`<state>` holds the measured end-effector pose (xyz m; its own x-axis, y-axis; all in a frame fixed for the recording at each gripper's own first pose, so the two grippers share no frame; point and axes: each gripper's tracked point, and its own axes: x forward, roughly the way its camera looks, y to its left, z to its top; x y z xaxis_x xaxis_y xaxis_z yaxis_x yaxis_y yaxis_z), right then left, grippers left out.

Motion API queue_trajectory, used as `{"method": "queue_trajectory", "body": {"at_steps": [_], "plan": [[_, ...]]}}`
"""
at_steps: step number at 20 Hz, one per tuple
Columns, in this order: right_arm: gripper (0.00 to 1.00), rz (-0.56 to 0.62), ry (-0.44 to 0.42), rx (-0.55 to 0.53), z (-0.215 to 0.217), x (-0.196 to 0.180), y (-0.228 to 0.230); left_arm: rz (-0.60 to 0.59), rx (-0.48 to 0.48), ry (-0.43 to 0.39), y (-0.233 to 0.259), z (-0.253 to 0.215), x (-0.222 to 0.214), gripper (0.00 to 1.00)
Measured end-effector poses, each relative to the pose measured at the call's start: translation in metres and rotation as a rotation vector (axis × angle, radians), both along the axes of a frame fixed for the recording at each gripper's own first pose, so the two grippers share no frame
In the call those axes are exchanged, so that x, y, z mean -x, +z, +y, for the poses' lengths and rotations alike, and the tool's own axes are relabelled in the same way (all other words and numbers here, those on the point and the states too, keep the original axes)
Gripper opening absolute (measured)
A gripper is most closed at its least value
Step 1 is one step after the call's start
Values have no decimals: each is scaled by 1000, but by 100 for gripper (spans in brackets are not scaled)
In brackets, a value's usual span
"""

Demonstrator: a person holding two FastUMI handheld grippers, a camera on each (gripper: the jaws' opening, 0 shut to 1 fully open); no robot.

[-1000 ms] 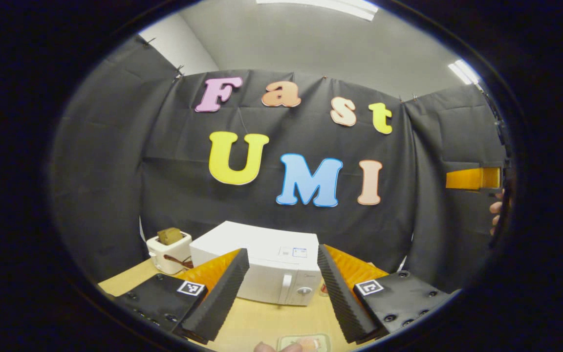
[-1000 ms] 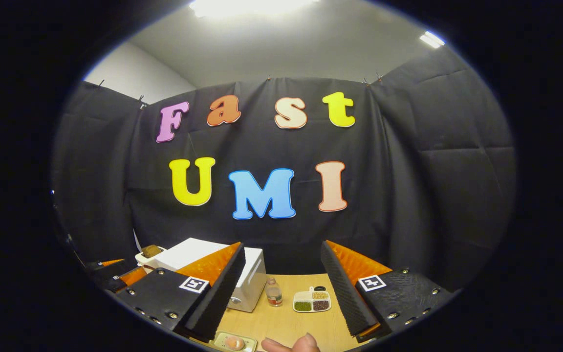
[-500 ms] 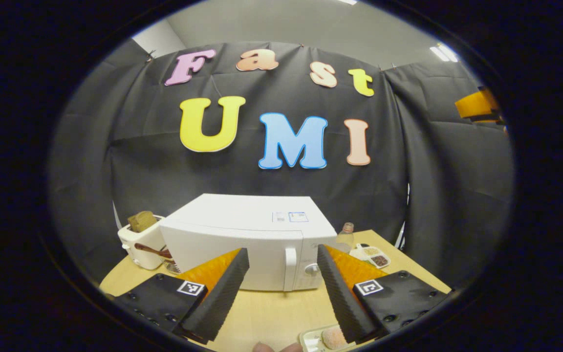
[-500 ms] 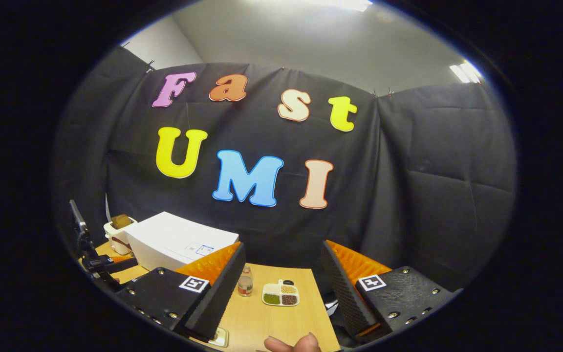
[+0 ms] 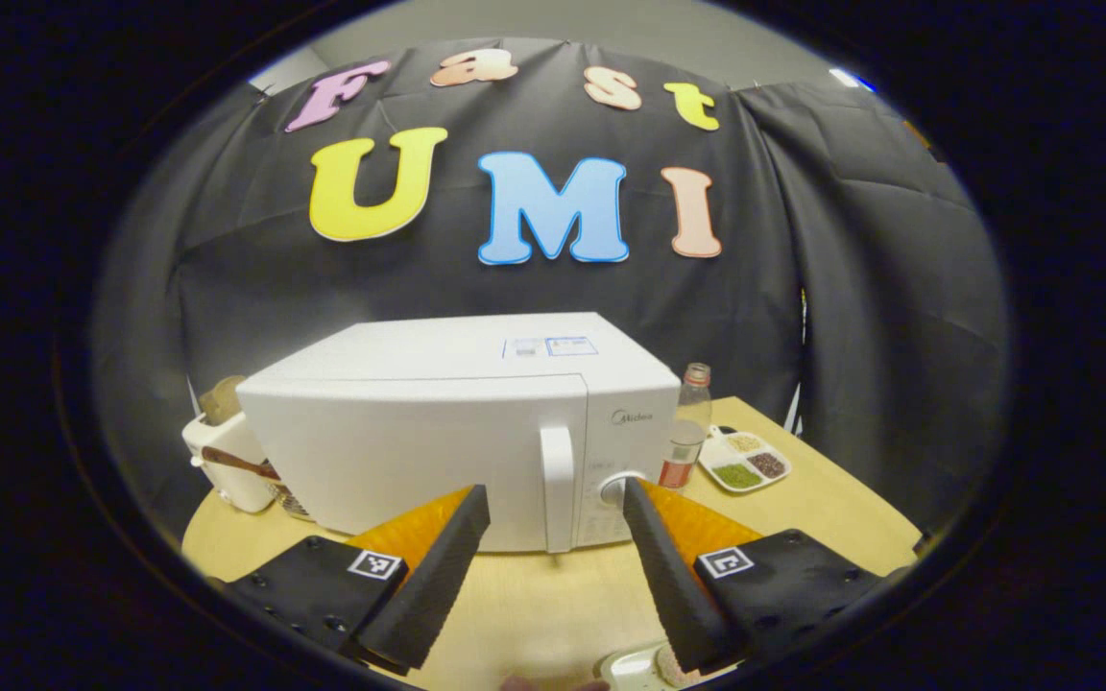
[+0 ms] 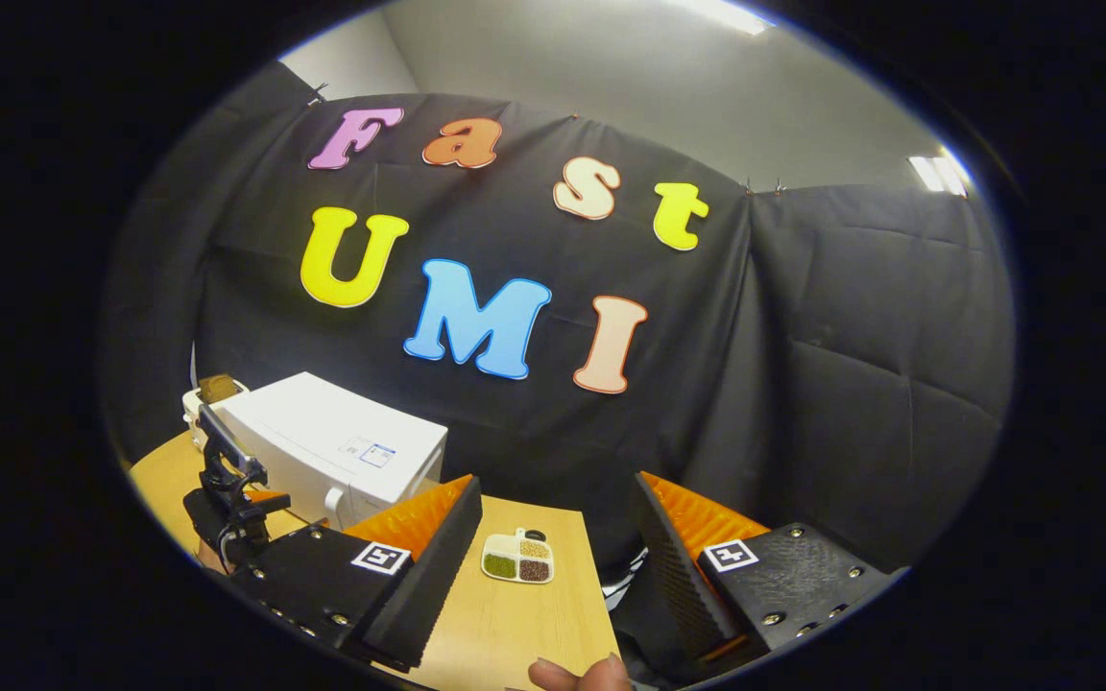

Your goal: Open the microwave oven with the left hand, put the food in, and close the microwave oven.

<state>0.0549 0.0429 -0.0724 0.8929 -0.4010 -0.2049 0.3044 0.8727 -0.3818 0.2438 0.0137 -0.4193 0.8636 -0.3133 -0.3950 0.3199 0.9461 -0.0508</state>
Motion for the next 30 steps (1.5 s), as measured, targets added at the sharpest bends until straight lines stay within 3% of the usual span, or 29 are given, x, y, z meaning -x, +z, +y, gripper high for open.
{"method": "queue_trajectory", "body": {"at_steps": [5,13,17,19,20,21,25,30], "plan": [[95,11,-57,-48,-16,6,-10,58,9,-7,-37,-6,-26,96],[95,34,-69,-93,-21,4,-28,70,3,-48,-65,-36,-59,95],[95,19,-82,-98,-28,12,-24,136,10,-38,-90,-39,-60,78],[95,15,-87,-104,-29,17,-24,169,10,13,-99,-30,-64,62],[95,16,-87,-109,-29,19,-25,179,28,13,-97,-32,-63,46],[95,12,-85,-116,-28,22,-24,187,23,7,-99,-31,-62,39],[95,-2,-76,-146,-21,36,-24,145,-27,-46,-101,-30,-59,31],[96,-36,-75,-176,-18,58,-20,92,-58,-31,-100,-30,-58,19]]}}
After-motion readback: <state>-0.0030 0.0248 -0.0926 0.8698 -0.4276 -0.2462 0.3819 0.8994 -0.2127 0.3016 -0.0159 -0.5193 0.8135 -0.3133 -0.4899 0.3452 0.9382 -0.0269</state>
